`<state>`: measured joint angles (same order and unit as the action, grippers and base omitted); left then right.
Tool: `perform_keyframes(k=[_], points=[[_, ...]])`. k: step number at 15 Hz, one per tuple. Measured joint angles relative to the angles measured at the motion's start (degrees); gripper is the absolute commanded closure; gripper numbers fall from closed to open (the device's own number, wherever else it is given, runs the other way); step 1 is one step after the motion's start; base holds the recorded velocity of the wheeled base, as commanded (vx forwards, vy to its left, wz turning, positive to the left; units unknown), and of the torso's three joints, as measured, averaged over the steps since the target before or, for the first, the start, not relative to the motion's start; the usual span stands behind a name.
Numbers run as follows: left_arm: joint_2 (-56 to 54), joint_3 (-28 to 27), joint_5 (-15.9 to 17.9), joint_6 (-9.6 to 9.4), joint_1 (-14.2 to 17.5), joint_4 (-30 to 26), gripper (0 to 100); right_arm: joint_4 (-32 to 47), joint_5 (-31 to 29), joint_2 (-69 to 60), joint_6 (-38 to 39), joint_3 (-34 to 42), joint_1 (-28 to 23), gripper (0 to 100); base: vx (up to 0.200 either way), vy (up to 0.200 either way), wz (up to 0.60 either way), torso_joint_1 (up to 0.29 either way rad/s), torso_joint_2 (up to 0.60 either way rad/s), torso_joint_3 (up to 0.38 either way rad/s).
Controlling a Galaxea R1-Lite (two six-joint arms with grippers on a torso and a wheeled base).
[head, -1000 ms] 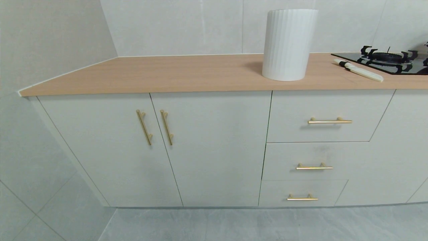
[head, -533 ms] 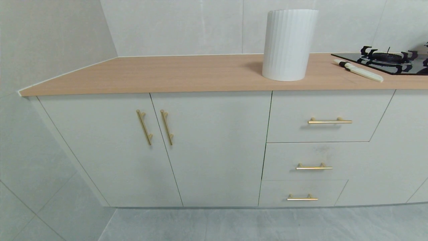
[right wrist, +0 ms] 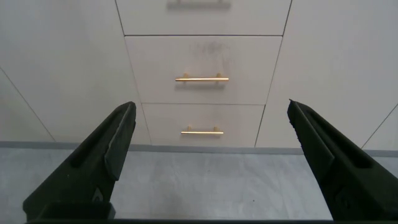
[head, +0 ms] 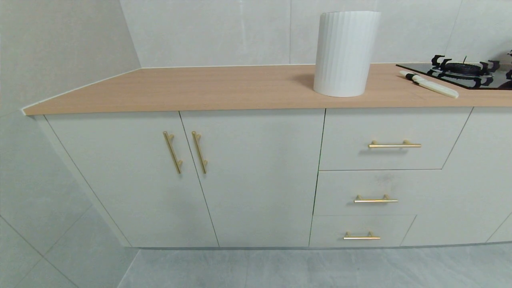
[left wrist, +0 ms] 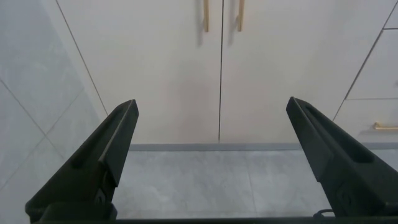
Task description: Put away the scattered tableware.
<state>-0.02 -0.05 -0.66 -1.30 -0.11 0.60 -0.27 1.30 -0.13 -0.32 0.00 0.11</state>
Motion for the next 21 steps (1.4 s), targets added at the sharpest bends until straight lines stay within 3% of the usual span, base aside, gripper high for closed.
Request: perform_keyframes(k=[14, 21], points=[[0.0, -0.1, 0.2, 0.84, 0.0, 0.0, 0, 0.0, 0.1, 0.0, 0.0, 0.0, 0.0, 0, 0.2, 0.0, 0.0, 0.003, 0.0, 0.003], [0.0, -0.2, 0.2, 0.98, 0.0, 0.0, 0, 0.0, 0.1, 0.1, 0.0, 0.0, 0.0, 0, 0.0, 0.0, -0.09, 0.0, 0.0, 0.0]])
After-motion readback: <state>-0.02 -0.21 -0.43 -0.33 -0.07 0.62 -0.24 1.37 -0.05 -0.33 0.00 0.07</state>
